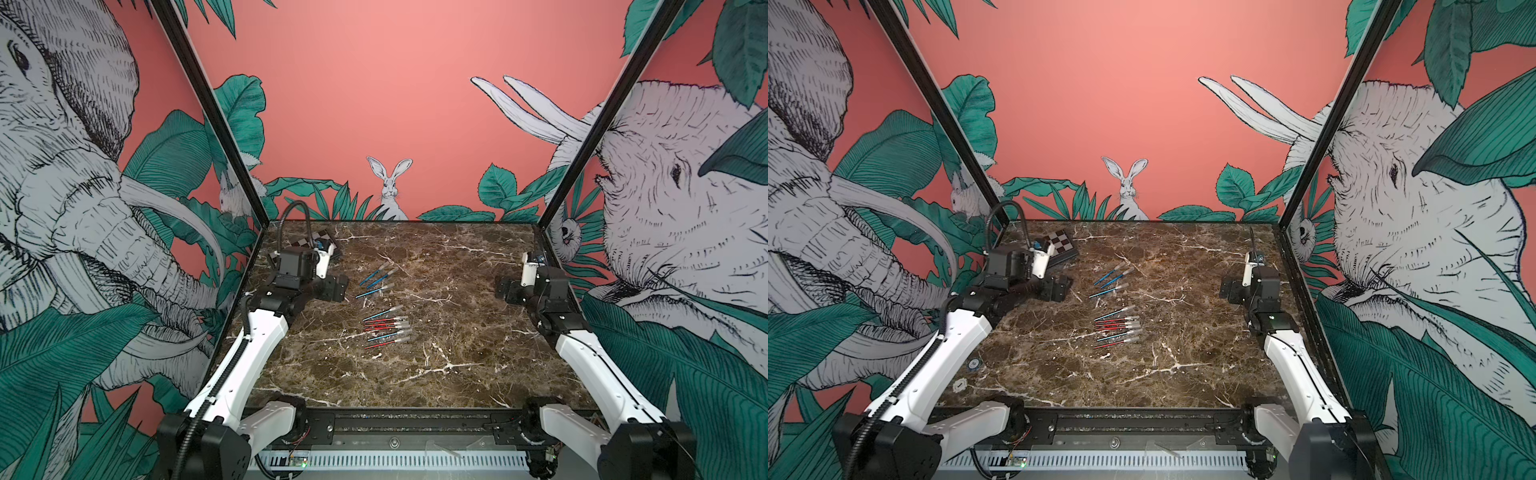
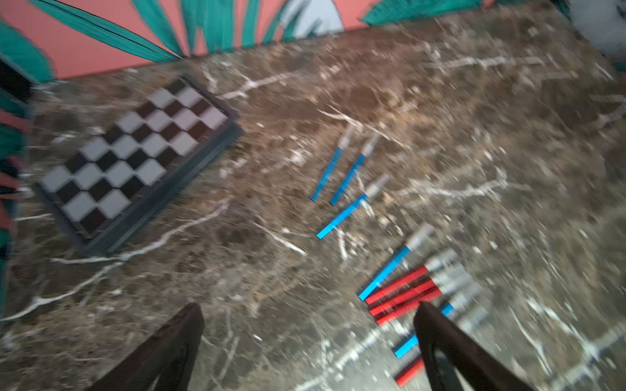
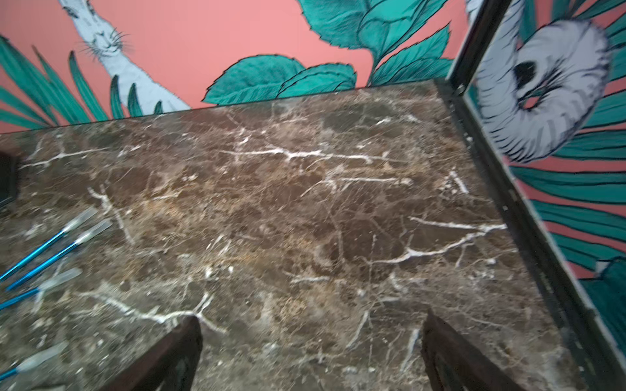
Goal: Remove protective caps from carving knives
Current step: Pick up the carving knife from the center of the board.
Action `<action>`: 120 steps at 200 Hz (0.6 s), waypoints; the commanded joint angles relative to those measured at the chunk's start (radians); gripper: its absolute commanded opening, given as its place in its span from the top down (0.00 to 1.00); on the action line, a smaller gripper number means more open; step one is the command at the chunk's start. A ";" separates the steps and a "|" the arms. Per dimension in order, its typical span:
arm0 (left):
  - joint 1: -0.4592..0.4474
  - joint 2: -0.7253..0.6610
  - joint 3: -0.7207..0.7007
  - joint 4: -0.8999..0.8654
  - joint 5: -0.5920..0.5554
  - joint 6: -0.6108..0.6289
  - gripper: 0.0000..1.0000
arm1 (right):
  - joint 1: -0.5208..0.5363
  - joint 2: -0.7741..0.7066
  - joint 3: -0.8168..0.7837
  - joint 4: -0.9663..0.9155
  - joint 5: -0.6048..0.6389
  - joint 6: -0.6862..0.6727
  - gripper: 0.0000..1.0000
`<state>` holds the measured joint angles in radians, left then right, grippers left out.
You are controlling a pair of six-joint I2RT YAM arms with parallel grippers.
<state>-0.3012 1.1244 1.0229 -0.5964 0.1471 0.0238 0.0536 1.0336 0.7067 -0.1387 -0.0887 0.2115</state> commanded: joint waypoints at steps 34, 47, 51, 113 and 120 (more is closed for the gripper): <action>-0.317 0.131 0.057 -0.329 0.002 0.082 0.07 | 0.003 0.018 0.039 -0.157 -0.245 0.013 0.02; -0.373 0.171 0.054 -0.349 -0.005 0.087 0.09 | 0.003 0.007 0.020 -0.152 -0.285 -0.003 0.02; -0.390 0.183 0.053 -0.355 -0.008 0.088 0.11 | 0.002 0.005 0.017 -0.151 -0.292 0.000 0.02; -0.516 0.272 0.036 -0.297 0.006 0.134 0.25 | 0.003 -0.003 -0.033 -0.110 -0.330 0.011 0.13; -0.525 0.285 0.033 -0.287 0.009 0.138 0.30 | 0.003 0.001 -0.035 -0.106 -0.341 0.008 0.14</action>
<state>-0.8001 1.4021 1.0595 -0.8948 0.1410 0.1284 0.0536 1.0405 0.6811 -0.2779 -0.3832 0.2214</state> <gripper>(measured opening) 0.759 0.871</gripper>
